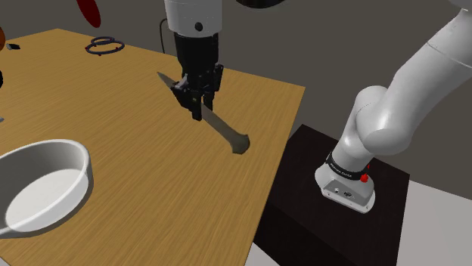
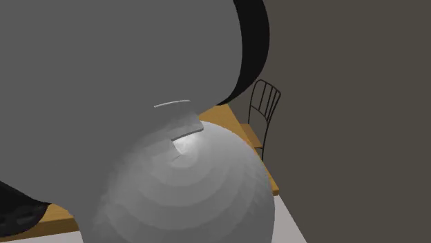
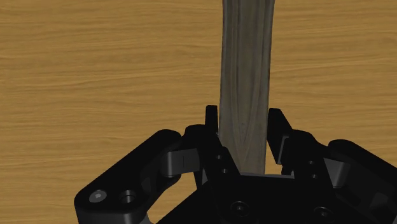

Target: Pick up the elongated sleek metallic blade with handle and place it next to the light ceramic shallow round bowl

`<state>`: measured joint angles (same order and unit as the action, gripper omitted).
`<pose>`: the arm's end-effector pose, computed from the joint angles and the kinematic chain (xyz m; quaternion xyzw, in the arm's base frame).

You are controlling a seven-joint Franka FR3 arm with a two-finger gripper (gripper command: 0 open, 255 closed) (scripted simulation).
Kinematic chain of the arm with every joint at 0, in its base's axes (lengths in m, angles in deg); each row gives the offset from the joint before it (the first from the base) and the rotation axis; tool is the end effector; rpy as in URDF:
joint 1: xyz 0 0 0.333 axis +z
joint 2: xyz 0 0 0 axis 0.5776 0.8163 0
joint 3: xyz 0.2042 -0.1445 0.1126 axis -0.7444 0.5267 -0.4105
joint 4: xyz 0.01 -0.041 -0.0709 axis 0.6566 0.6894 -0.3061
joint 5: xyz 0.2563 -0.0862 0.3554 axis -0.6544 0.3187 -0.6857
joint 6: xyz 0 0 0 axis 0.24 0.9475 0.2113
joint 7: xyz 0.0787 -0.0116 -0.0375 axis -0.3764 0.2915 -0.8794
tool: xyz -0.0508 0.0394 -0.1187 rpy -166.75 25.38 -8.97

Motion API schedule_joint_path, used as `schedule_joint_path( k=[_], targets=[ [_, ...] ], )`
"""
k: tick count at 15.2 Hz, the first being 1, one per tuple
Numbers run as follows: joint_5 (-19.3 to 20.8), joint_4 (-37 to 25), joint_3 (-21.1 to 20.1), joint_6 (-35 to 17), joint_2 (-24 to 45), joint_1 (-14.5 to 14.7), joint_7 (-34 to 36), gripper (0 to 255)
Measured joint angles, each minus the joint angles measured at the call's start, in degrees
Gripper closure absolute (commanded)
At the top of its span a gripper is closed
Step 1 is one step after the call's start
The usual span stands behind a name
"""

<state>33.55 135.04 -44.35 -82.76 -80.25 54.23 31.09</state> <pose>0.3843 0.4015 0.4790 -0.9962 -0.0847 0.0029 0.0199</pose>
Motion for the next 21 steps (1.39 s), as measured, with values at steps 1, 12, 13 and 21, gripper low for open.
schedule_joint_path(
  k=[1,12,13,21],
  targets=[
    [0.3,-1.2,-1.1,-0.1,1.2,0.4,1.7,255],
    [8.0,-16.4,-11.5,0.7,16.8,6.5,20.2,255],
    [9.7,-19.3,-12.4,1.5,19.4,7.6,22.4,255],
    [17.3,-28.9,-14.6,2.2,30.7,14.9,32.0,255]
  ],
)
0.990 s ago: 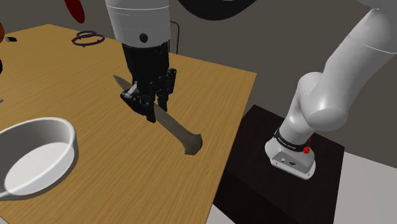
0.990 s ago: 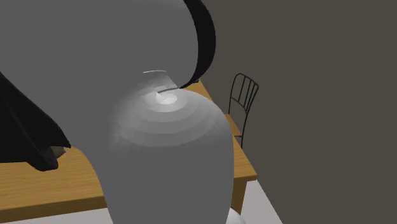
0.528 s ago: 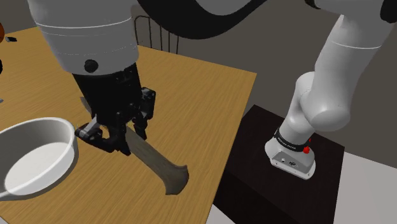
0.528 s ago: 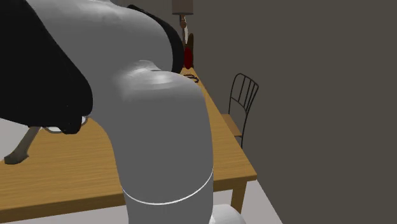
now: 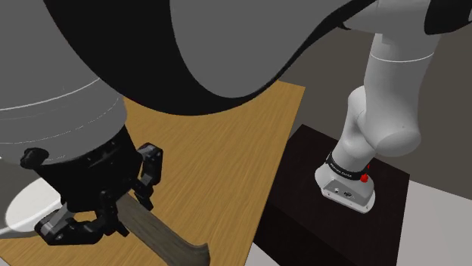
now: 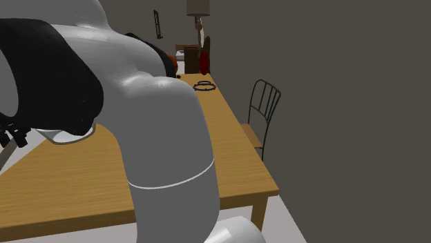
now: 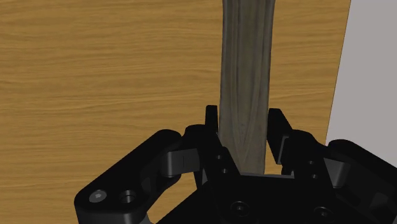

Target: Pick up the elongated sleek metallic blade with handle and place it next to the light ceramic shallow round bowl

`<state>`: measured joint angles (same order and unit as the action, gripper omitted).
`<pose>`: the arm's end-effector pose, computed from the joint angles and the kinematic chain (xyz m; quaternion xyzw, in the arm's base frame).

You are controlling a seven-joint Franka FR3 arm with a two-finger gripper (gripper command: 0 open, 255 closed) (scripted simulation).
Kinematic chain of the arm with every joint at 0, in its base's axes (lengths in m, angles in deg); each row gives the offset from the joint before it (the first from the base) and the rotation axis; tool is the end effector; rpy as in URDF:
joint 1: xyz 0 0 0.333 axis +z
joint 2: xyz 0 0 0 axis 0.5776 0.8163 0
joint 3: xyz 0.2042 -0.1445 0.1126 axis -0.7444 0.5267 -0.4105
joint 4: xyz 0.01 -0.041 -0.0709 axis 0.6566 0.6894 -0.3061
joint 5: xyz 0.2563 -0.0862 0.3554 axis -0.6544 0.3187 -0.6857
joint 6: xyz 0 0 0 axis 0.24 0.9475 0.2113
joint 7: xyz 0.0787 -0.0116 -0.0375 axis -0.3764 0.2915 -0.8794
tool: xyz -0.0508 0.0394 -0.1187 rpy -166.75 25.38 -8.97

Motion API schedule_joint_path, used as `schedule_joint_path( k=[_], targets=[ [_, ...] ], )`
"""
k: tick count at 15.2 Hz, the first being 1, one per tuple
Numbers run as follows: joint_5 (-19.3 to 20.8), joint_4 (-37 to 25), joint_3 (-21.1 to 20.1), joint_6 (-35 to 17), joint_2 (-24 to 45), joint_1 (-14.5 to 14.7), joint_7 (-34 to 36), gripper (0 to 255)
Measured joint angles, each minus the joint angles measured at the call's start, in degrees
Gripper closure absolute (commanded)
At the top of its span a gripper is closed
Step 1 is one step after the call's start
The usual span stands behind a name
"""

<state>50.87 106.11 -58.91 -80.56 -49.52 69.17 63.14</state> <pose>0.2500 0.6333 0.4648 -0.9963 -0.0840 0.0032 0.0198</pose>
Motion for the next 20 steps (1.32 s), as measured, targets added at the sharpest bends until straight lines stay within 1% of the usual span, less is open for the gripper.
schedule_joint_path(
  k=[12,20],
  targets=[
    [0.7,8.7,0.5,-9.2,0.6,-0.6,0.5,255],
    [1.9,13.1,1.0,-14.6,2.1,-0.5,1.3,255]
  ],
)
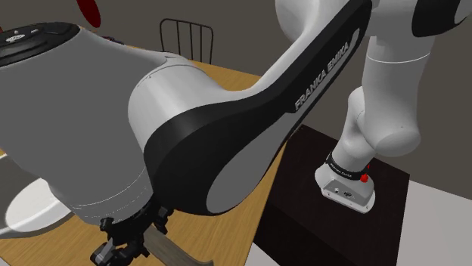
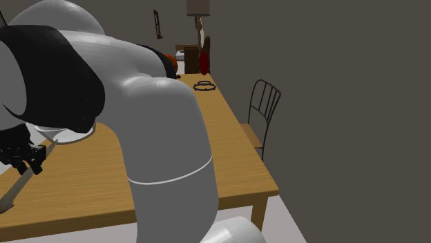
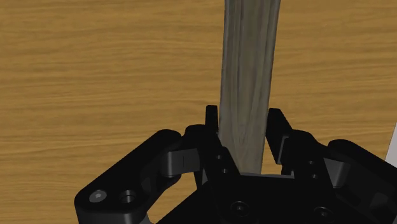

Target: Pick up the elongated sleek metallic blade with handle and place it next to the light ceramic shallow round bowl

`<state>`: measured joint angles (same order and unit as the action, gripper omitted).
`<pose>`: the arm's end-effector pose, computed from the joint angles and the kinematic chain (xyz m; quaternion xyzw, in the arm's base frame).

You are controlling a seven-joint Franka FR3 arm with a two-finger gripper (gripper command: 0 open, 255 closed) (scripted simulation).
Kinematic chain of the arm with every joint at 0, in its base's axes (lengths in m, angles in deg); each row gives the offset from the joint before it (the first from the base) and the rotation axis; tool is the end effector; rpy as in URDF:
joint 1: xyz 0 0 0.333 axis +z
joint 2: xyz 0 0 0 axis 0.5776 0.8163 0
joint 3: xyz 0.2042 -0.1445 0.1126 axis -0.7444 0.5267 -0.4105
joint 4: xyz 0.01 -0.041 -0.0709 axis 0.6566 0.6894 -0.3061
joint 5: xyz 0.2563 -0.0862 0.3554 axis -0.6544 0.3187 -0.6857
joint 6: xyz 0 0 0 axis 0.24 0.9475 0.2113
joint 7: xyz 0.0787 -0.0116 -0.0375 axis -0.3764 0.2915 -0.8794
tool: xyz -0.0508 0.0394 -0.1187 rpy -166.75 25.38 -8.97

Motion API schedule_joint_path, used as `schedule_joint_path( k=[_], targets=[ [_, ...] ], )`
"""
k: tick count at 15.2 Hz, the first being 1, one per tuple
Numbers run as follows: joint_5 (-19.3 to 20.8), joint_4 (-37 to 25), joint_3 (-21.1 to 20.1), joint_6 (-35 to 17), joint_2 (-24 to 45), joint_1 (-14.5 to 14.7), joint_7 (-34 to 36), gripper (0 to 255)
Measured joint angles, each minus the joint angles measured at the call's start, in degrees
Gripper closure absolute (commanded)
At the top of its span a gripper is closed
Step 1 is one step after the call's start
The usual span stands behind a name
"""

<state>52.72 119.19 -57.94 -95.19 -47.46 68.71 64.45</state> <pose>0.2460 0.6309 0.3461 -0.9963 -0.0836 0.0031 0.0200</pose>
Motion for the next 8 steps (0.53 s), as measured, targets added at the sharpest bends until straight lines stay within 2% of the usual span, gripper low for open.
schedule_joint_path(
  k=[3,8],
  targets=[
    [0.6,1.6,0.3,-2.1,0.7,0.1,0.3,255],
    [0.8,1.9,0.4,-2.7,1.0,0.2,0.5,255]
  ],
)
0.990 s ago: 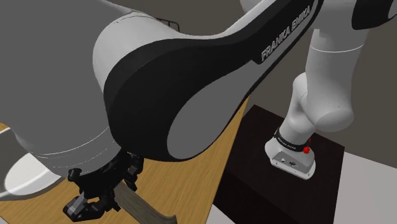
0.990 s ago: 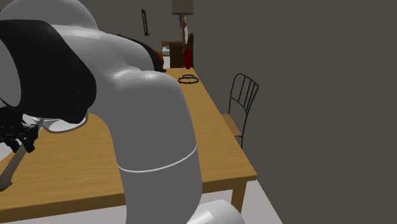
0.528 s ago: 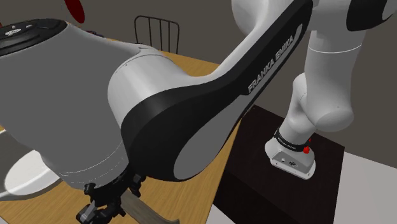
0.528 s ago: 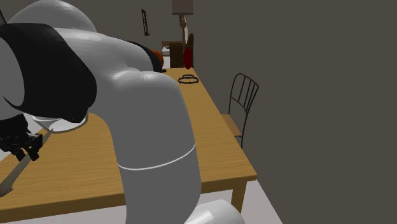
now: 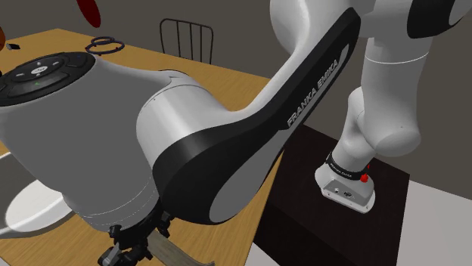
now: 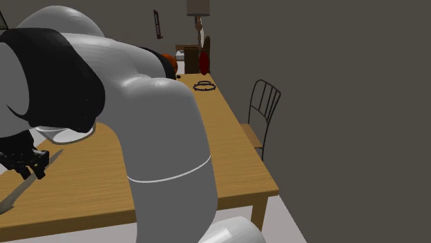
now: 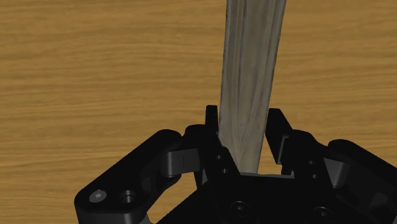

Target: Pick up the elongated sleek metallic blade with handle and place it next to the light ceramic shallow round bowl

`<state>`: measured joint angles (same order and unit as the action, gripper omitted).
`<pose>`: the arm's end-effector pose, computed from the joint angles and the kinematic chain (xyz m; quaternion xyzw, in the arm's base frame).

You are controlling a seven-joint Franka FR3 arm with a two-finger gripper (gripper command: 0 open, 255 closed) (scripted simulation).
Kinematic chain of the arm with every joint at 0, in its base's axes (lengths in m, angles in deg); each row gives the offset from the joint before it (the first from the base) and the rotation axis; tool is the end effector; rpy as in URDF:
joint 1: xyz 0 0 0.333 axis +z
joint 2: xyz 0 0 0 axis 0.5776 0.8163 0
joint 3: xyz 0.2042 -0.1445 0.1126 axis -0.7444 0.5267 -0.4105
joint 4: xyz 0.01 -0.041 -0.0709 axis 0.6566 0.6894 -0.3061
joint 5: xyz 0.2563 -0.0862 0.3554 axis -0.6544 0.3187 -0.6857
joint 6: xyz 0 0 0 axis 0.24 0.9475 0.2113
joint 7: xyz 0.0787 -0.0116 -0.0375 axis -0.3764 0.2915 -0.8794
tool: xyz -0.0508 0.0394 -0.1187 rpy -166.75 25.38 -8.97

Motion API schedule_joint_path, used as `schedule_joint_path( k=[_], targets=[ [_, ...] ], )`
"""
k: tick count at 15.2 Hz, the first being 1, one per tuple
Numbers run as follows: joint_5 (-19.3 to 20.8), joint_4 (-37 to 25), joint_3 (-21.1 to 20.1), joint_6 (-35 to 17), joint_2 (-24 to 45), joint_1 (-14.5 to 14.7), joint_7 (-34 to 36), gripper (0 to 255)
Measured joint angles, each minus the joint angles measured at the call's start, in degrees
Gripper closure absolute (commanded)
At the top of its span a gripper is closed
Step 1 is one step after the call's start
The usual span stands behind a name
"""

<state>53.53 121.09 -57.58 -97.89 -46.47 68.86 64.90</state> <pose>0.2450 0.6295 0.3230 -0.9963 -0.0837 0.0030 0.0201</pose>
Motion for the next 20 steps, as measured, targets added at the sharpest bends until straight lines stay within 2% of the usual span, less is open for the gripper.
schedule_joint_path(
  k=[2,3,9,14,20],
  targets=[
    [0.0,0.0,0.0,0.0,0.0,0.0,0.0,255],
    [0.0,0.0,0.0,0.0,0.0,0.0,0.0,0],
    [0.0,0.0,0.0,0.0,0.0,0.0,0.0,0],
    [-1.6,-4.1,-0.7,5.6,-2.0,-0.3,-0.9,0],
    [-1.9,-4.4,-0.8,6.3,-2.4,-0.5,-1.2,0]
  ],
)
